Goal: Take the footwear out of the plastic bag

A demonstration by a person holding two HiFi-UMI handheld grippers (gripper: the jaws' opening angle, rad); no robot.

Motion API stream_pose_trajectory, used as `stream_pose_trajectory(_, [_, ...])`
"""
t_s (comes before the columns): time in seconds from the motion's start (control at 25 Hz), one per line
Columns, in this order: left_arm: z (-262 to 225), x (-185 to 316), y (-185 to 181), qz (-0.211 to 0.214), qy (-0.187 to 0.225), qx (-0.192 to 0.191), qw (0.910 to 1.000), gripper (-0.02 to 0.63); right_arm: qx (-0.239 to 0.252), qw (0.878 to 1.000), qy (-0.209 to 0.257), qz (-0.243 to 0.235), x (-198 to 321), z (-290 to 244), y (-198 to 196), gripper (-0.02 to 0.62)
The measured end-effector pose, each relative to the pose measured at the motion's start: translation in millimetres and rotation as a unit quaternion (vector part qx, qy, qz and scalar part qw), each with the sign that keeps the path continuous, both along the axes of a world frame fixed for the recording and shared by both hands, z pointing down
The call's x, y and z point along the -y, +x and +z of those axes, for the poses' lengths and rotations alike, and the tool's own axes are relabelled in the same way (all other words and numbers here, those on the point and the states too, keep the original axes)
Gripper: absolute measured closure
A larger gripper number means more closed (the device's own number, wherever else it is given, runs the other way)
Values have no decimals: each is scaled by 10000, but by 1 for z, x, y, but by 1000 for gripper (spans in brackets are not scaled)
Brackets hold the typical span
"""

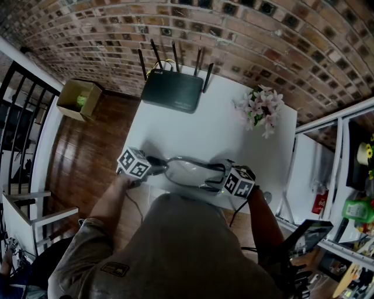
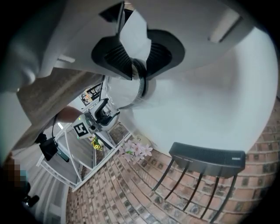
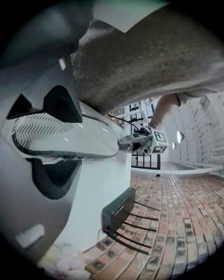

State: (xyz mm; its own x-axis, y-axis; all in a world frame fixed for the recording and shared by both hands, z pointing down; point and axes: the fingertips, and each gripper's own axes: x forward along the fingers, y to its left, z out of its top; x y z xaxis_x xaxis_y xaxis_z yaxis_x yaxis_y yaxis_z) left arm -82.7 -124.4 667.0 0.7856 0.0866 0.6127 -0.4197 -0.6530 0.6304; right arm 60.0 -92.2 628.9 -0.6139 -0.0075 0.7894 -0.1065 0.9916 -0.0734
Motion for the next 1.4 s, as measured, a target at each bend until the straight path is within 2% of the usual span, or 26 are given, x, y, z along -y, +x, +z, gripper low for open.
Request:
stream_pose_trajectory(0.16, [-4,0,0,170,580,70,9981,505,173,9981,-356,471,19,-11,12,303])
stream_pose_trajectory(0.28, [-6,1,0,254,948,115,9951,505,60,9959,-775,472,19,-8,19,306])
stream_pose_trajectory(0.36, [-10,2,1,273,1151,121,9929,505,-15,9943,-1006,356,14,-8,20,369])
stream_pose_trajectory(0.44, [-14,4,0,245,1265,113,9916,505,-41,9941,-1061,242,10,-10,18,483])
stream_pose_trajectory(0.52, [-10,2,-3,223,1232,144,9920,505,-52,9953,-960,152,9,-12,16,523])
stream_pose_trajectory(0.6, [-6,0,-5,231,1192,161,9925,503,-41,9971,-762,64,10,-15,14,533])
stream_pose_trajectory(0.76, [-7,-5,-5,300,1133,107,9931,499,-11,9995,-187,-243,9,-22,12,577])
stream_pose_trajectory(0.92, [-4,-12,-4,425,946,41,9946,489,-77,9983,283,-497,5,-26,11,581])
stream_pose_trajectory(1.08, [-7,-18,1,568,772,-45,9954,427,-22,9967,592,-557,6,-32,11,581])
stream_pose_trajectory(1.16, [-4,-23,4,653,702,-99,9953,418,-23,9958,711,-579,6,-33,10,581])
stream_pose_trajectory(1.4, [-12,-21,11,682,852,-216,9938,456,-62,9951,806,-568,3,-33,13,581])
